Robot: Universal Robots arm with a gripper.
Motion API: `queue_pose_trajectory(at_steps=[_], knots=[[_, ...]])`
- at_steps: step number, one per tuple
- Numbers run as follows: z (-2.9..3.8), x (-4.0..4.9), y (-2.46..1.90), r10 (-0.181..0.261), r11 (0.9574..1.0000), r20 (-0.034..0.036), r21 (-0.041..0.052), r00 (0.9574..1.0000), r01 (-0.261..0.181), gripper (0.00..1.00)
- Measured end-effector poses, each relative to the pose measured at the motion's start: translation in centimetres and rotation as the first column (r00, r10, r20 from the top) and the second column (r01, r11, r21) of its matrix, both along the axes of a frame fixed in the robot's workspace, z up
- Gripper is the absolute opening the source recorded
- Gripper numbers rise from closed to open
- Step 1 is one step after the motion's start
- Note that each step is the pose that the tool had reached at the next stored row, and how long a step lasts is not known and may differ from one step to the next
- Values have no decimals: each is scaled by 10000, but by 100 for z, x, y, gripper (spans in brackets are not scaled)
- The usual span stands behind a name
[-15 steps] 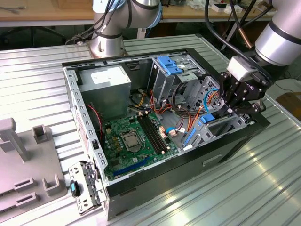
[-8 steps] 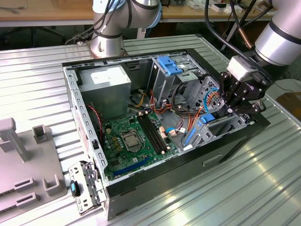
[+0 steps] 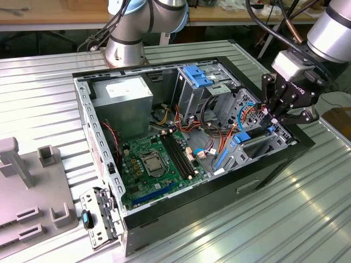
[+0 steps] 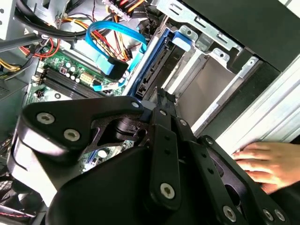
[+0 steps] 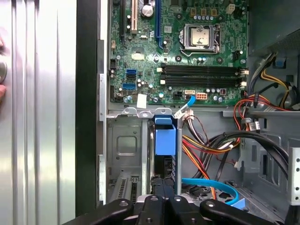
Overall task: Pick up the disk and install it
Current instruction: 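Insert the first disk wire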
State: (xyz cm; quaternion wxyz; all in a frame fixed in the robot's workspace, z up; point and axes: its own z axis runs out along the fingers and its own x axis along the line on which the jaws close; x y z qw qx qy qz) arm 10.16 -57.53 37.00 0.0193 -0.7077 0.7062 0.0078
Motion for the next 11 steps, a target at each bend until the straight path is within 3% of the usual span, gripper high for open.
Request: queue_pose_trajectory(at_steps=[3, 6, 9, 11], knots=[[3, 0, 0, 33, 10000, 1, -2, 10000, -33, 11], [2, 1, 0, 888, 9960, 1, -3, 9960, -888, 11], [1, 8, 0, 1836, 9830, 1, -3, 9830, -1836, 11], [1, 60, 0, 2104, 9776, 0, -3, 9776, -2104, 11]])
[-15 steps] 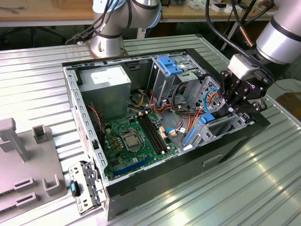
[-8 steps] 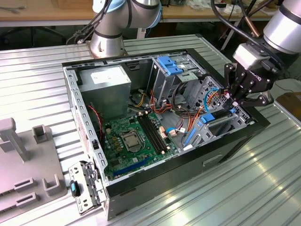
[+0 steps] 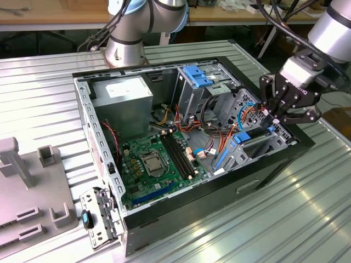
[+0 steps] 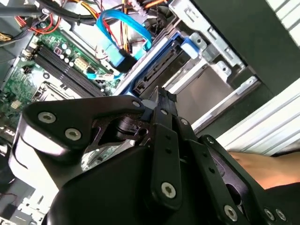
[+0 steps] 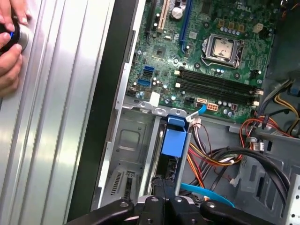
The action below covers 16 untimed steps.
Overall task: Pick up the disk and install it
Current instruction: 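Insert the first disk wire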
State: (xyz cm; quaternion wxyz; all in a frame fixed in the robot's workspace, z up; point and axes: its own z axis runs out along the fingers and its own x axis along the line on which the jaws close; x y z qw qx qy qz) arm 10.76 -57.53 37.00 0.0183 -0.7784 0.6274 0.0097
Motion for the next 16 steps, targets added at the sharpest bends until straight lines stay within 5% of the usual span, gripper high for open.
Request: queue_pose_trajectory(at_steps=[6, 16], knots=[[0, 241, 0, 194, 9998, 0, 0, 9998, -194, 11], [0, 398, 5, 589, 9983, 0, 0, 9983, -589, 11]])
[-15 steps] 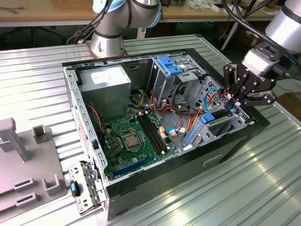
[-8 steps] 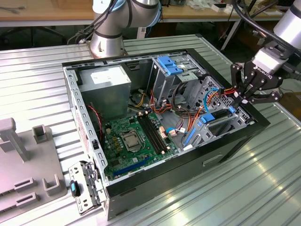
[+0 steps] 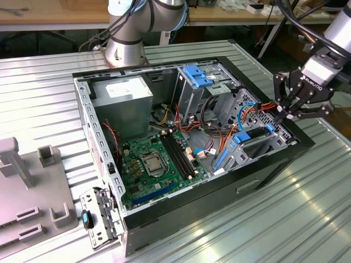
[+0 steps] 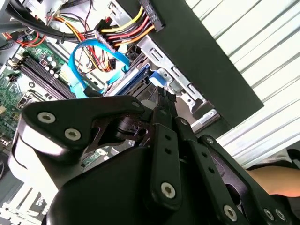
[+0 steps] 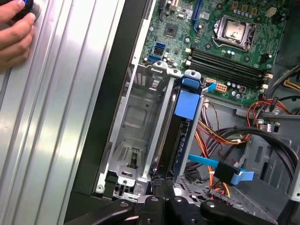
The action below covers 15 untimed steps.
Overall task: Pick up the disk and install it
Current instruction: 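Insert the first disk wire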
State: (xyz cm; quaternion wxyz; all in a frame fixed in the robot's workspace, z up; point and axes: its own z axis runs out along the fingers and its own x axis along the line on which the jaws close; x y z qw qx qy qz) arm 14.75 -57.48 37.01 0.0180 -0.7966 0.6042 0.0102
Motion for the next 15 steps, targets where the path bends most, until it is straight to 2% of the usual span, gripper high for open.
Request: queue_pose_trajectory(at_steps=[8, 10, 12, 13, 15], knots=[[-1, 63, 61, 502, 9987, 0, 0, 9987, -502, 11], [0, 65, 62, 961, 9954, 0, 0, 9954, -961, 11], [0, 76, 67, 1549, 9879, 0, 1, 9879, -1549, 11], [0, 84, 83, 1585, 9874, 0, 1, 9874, -1585, 11], [2, 88, 169, 1625, 9867, 3, -20, 9867, -1625, 11]])
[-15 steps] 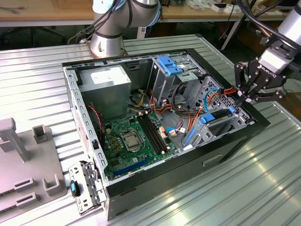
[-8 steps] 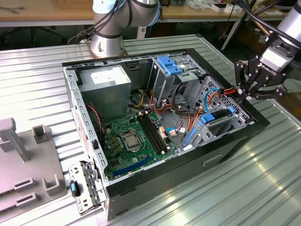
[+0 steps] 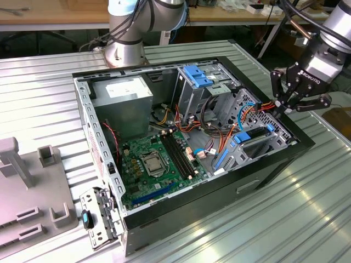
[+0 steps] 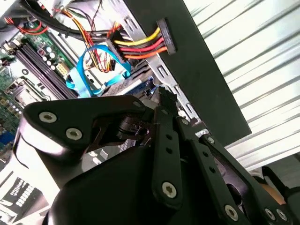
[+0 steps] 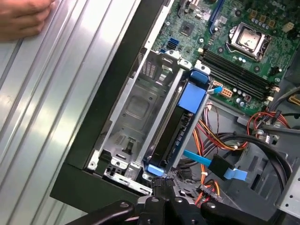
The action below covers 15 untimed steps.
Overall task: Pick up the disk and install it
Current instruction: 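Insert the first disk wire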
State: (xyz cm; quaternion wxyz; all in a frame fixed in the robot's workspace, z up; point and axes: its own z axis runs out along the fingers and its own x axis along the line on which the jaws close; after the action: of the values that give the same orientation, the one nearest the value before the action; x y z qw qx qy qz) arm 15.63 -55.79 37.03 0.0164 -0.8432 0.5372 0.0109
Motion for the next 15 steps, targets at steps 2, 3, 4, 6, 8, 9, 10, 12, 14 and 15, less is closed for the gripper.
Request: queue_pose_trajectory(at_steps=[2, 3, 4, 6, 8, 9, 10, 12, 14, 15], knots=[[1, 2, 40, 2, 10000, 1, -26, 10000, -2, 11], [1, 2, 54, 1, 10000, 0, -41, 10000, -1, 11], [2, 3, 64, 1, 10000, 0, -52, 10000, -1, 11], [1, 8, 81, 5, 10000, 1, -75, 10000, -5, 11], [2, 22, 101, 22, 9999, 0, -97, 10000, -22, 17], [1, 34, 104, 96, 9999, 0, -98, 10000, -96, 30], [2, 40, 106, 232, 9997, 0, -100, 9997, -232, 30], [2, 43, 106, 480, 9988, 0, -99, 9988, -480, 30], [1, 44, 106, 924, 9957, 0, -98, 9957, -923, 30], [2, 44, 106, 1108, 9938, 0, -98, 9938, -1107, 30]])
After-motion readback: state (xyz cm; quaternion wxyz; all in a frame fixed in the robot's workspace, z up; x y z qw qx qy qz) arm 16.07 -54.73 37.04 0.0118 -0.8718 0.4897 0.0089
